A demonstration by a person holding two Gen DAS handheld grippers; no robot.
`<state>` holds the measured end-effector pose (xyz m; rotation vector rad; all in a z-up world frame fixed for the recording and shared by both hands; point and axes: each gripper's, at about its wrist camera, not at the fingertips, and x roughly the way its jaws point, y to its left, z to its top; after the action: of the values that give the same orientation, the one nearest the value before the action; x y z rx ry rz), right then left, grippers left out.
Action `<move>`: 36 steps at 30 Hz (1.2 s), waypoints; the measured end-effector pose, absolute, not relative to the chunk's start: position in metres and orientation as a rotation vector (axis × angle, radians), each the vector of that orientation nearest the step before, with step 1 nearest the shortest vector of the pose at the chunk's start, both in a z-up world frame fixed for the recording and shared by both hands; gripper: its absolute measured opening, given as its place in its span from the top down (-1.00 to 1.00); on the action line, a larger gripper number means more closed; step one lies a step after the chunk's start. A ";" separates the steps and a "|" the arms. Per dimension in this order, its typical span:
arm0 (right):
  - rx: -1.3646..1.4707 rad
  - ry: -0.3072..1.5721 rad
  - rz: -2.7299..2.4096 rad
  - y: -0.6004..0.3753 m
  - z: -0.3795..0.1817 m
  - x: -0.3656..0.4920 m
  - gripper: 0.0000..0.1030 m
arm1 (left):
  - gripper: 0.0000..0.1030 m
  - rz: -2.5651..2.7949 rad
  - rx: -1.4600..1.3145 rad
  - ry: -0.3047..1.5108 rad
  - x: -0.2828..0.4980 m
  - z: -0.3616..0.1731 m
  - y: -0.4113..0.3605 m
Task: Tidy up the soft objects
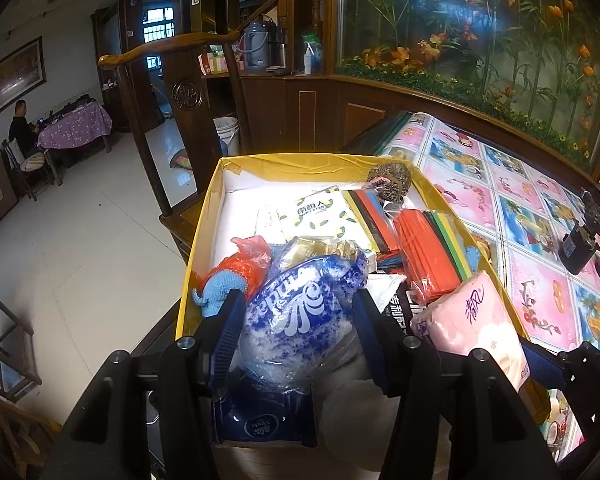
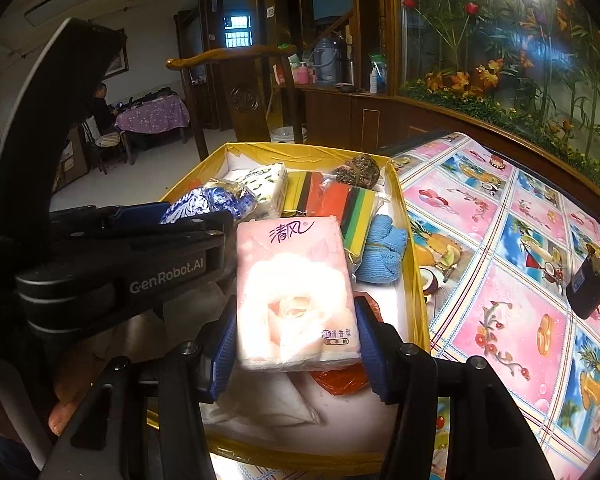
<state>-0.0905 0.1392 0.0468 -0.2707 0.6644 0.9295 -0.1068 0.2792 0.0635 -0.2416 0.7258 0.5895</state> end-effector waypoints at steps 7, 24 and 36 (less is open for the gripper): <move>-0.264 0.631 0.954 0.133 0.053 -0.098 -0.24 | -0.41 0.583 -0.214 0.704 -0.109 0.067 0.275; -0.105 0.602 0.935 0.077 0.073 -0.092 -0.80 | -0.77 0.569 -0.194 0.632 -0.119 0.085 0.249; 0.038 0.658 0.761 -0.012 0.066 -0.065 -0.83 | -0.77 0.561 -0.166 0.623 -0.121 0.088 0.234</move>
<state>-0.0653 -0.0115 0.0661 0.0379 0.6582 0.7606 -0.1210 0.2341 0.0882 -0.1661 0.6235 0.5613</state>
